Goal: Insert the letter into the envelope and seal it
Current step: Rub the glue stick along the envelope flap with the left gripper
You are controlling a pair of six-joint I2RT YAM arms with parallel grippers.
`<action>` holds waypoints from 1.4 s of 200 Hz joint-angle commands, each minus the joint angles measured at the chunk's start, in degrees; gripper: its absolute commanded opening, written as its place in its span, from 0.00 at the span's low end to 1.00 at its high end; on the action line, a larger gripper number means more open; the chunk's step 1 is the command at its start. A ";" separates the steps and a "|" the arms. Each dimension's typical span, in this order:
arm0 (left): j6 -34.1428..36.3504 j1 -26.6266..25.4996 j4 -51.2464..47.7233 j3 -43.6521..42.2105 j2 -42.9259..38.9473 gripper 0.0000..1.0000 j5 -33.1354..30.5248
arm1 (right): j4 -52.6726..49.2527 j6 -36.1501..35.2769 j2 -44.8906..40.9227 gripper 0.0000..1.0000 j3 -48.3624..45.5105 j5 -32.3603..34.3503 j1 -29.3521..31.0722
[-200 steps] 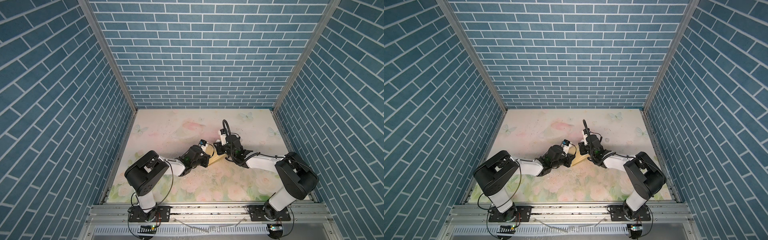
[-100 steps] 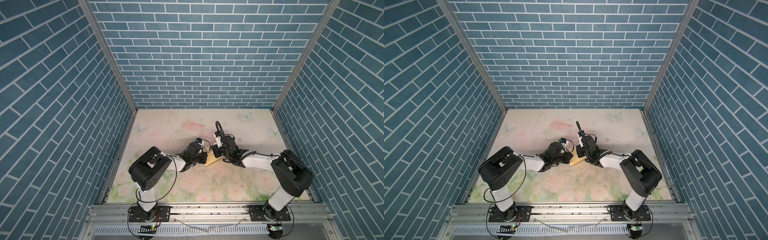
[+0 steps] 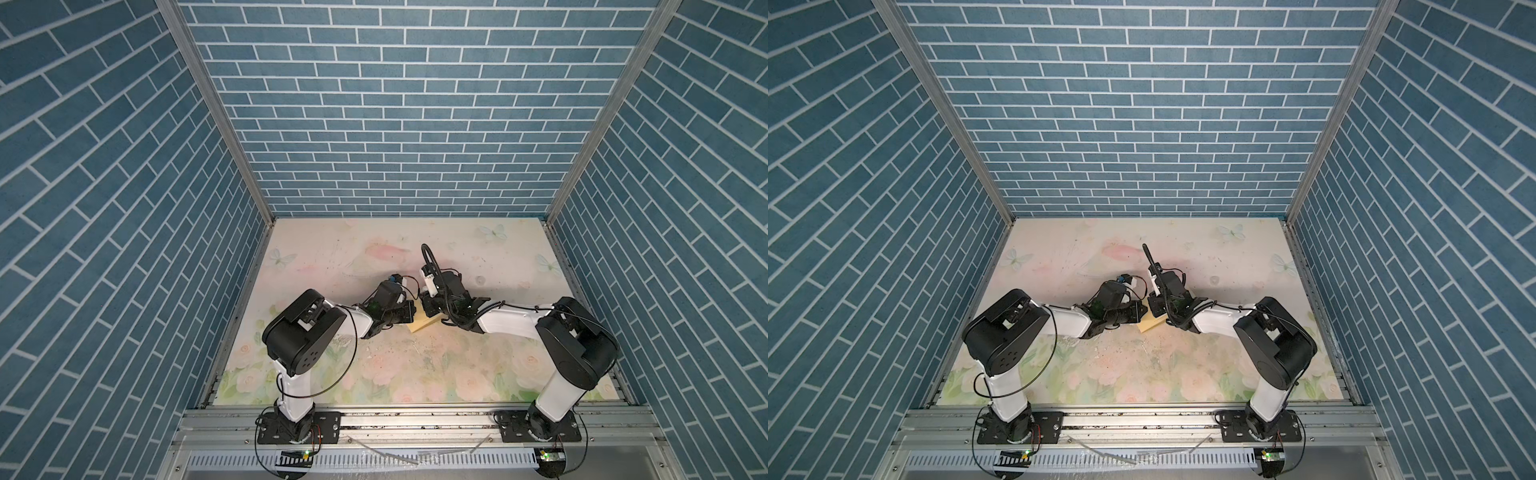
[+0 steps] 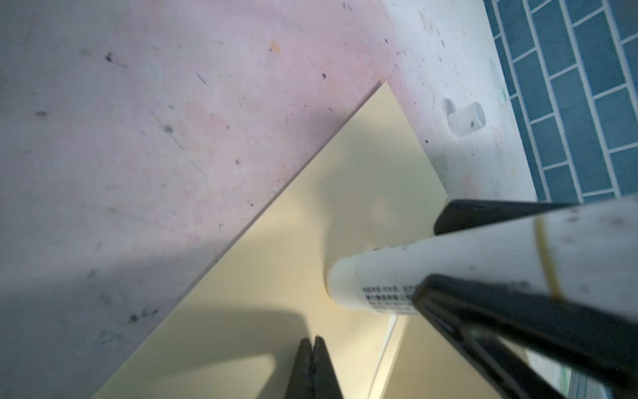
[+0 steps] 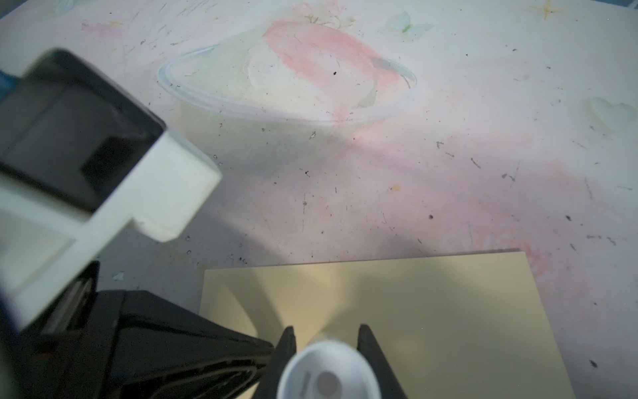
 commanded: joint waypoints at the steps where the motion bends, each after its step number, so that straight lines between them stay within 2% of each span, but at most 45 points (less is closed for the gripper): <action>1: -0.35 0.55 -6.78 1.05 2.16 0.00 -1.64 | -2.88 -3.01 1.35 0.00 1.64 2.71 0.21; 58: -0.12 0.55 -12.17 2.84 2.68 0.00 -3.29 | -3.46 -4.39 1.85 0.00 1.30 5.52 -0.15; 193: 0.55 0.55 -17.83 5.31 4.09 0.00 -4.89 | -3.06 -4.98 1.41 0.00 -0.43 6.78 -3.52; 280: 0.70 0.38 -25.92 8.70 5.36 0.00 -8.23 | -2.63 -5.58 1.09 0.00 -1.53 8.03 -4.75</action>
